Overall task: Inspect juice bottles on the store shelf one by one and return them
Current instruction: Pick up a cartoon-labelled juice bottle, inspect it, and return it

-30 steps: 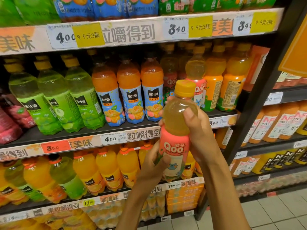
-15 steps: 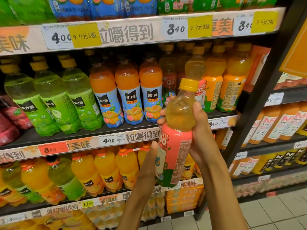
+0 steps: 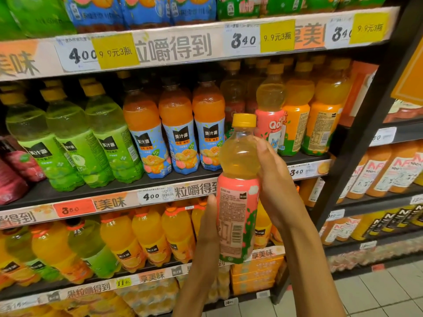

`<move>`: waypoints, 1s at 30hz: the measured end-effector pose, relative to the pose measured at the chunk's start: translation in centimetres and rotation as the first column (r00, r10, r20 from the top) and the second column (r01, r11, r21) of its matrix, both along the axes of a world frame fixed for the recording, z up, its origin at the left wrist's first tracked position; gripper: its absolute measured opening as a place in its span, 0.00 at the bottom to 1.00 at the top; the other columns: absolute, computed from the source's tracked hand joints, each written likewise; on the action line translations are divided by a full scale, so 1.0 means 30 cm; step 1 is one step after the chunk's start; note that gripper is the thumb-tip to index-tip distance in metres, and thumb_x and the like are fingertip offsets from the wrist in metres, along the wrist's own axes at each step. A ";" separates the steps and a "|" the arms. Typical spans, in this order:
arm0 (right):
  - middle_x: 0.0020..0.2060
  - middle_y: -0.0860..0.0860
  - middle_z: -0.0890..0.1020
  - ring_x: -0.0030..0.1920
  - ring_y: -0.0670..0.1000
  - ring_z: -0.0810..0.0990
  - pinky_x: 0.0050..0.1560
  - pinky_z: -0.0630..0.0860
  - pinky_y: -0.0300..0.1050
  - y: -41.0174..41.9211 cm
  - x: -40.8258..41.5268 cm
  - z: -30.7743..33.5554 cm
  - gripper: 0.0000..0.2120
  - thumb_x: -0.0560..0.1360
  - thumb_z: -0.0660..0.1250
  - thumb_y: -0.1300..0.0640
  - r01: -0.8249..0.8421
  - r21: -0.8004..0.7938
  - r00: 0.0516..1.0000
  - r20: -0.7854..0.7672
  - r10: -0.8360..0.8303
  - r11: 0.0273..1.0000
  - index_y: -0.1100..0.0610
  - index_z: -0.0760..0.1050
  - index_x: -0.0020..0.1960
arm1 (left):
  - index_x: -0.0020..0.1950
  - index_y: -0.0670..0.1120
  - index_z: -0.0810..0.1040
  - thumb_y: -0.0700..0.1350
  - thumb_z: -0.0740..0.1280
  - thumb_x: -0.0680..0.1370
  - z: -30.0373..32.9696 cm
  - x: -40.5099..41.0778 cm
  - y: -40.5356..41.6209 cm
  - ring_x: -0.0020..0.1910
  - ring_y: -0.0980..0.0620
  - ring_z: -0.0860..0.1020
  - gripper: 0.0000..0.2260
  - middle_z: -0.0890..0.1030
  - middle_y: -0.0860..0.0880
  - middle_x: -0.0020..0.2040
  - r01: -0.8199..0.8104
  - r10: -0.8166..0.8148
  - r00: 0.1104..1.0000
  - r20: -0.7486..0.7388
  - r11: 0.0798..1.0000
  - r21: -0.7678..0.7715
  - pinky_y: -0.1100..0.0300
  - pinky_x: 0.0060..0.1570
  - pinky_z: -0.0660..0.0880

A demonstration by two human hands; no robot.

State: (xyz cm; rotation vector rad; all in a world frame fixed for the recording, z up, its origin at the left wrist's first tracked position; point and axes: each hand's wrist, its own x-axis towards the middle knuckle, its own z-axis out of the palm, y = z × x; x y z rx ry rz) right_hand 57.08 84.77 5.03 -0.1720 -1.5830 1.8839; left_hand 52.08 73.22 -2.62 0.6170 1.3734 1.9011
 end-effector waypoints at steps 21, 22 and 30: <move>0.51 0.53 0.85 0.53 0.51 0.83 0.53 0.80 0.45 0.022 -0.009 0.003 0.28 0.70 0.66 0.38 -0.031 -0.167 0.999 -0.033 0.026 0.985 0.56 0.75 0.62 | 0.57 0.44 0.80 0.65 0.53 0.72 0.058 0.012 0.019 0.36 0.46 0.82 0.30 0.84 0.42 0.43 0.061 -0.054 0.989 0.140 0.997 -0.051 0.55 0.37 0.79; 0.50 0.54 0.85 0.52 0.52 0.84 0.52 0.81 0.47 0.023 -0.011 0.007 0.30 0.68 0.66 0.38 -0.092 -0.229 0.995 -0.060 0.080 0.969 0.58 0.75 0.62 | 0.57 0.42 0.80 0.65 0.53 0.72 0.054 0.014 0.014 0.34 0.45 0.81 0.31 0.83 0.40 0.40 0.108 -0.103 0.981 0.166 0.994 -0.022 0.56 0.35 0.78; 0.42 0.59 0.84 0.36 0.54 0.83 0.36 0.80 0.47 0.012 -0.008 0.034 0.15 0.75 0.62 0.45 -0.177 -0.163 0.983 -0.077 0.167 0.971 0.55 0.79 0.51 | 0.55 0.49 0.81 0.62 0.55 0.71 0.050 0.017 0.027 0.45 0.50 0.84 0.25 0.85 0.47 0.48 0.035 -0.031 0.994 0.104 0.999 -0.041 0.58 0.43 0.80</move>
